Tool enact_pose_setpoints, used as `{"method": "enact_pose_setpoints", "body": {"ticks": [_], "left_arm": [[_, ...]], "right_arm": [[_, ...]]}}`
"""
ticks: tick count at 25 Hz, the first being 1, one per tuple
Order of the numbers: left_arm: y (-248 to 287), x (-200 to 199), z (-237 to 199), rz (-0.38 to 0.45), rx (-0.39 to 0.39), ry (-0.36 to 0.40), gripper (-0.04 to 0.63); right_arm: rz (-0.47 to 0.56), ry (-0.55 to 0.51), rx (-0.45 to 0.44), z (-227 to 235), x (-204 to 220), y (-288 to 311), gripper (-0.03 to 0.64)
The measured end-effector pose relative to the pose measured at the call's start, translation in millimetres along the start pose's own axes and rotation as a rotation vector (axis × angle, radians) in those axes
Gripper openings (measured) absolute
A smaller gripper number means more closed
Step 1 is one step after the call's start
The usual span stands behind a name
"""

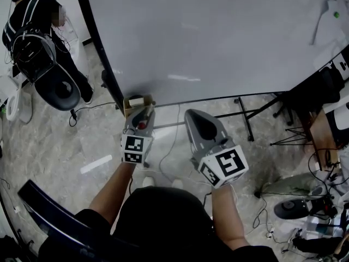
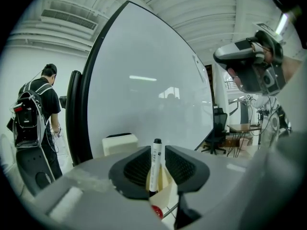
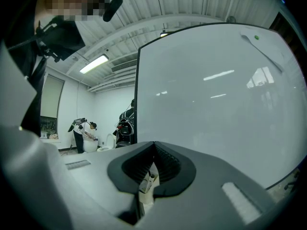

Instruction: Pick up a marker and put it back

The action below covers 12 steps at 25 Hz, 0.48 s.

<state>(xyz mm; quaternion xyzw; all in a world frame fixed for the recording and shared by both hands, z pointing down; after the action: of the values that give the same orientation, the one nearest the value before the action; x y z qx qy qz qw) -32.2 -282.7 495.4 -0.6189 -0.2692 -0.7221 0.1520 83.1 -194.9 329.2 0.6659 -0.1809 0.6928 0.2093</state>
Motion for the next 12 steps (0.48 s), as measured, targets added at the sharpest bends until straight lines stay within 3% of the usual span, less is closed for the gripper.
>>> {"method": "enact_pose_setpoints", "body": {"ticks": [12], "left_arm": [[-19.0,-11.7,-1.6,0.031,-0.026,-0.002,0.072]], "right_arm": [[0.016,0.003,-0.027,-9.2,-2.5,-4.1,0.009]]}}
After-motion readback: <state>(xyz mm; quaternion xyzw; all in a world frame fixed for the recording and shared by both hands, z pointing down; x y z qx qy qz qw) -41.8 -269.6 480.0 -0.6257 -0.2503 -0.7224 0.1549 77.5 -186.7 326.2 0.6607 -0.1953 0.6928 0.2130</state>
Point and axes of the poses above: the fingertips, and each gripper's own axes: y forward along the fingers, z to its right, x out of its underside, the point moved 2 cm from there along -y, backward along the fingers, and after that the axes turned 1 degree about -x, right-handed, at the moved point
